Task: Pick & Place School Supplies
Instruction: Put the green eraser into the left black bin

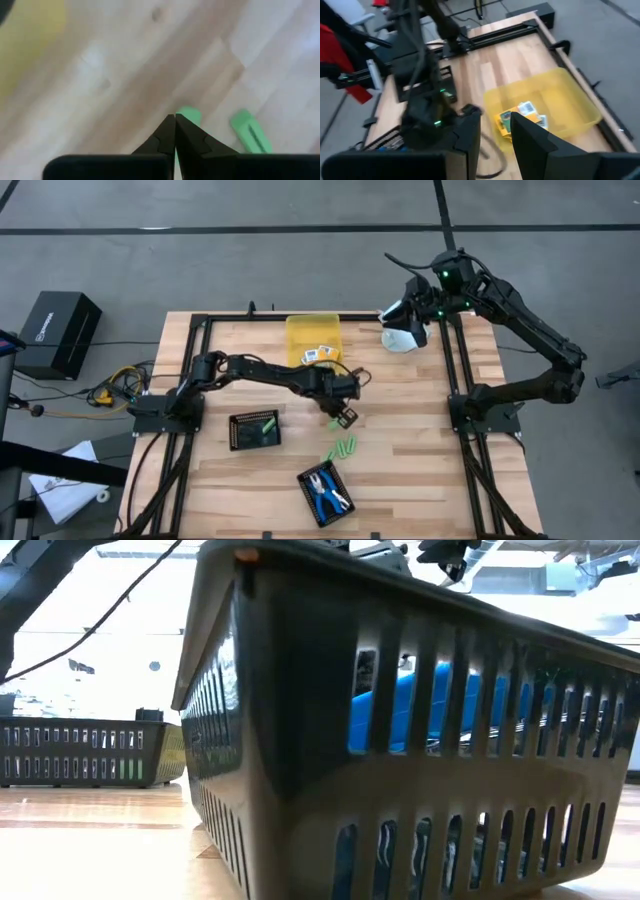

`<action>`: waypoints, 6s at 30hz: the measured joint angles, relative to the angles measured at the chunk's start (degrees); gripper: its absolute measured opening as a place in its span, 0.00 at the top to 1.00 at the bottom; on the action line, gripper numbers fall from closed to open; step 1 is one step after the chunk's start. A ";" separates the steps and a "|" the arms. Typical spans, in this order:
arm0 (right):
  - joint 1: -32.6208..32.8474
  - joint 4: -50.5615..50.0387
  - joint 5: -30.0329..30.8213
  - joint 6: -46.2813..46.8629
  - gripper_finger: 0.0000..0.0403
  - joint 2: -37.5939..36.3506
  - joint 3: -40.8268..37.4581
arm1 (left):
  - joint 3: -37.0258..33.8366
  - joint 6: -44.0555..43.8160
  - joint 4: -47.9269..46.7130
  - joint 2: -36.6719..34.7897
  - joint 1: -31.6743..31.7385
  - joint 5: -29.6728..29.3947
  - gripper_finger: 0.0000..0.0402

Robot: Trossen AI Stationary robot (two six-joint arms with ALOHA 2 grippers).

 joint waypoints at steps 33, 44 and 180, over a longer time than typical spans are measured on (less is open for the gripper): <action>18.40 8.80 -0.22 -4.24 0.76 1.89 -23.37 | -18.64 -14.01 5.21 -48.22 -8.45 -26.00 0.79; 32.66 9.05 19.98 -13.91 0.76 22.24 -14.51 | -25.57 -24.16 6.06 -56.53 -21.95 -47.69 0.84; 36.04 21.18 5.31 4.71 0.91 76.06 49.83 | -39.16 -4.57 20.20 -73.81 -50.32 -84.11 0.86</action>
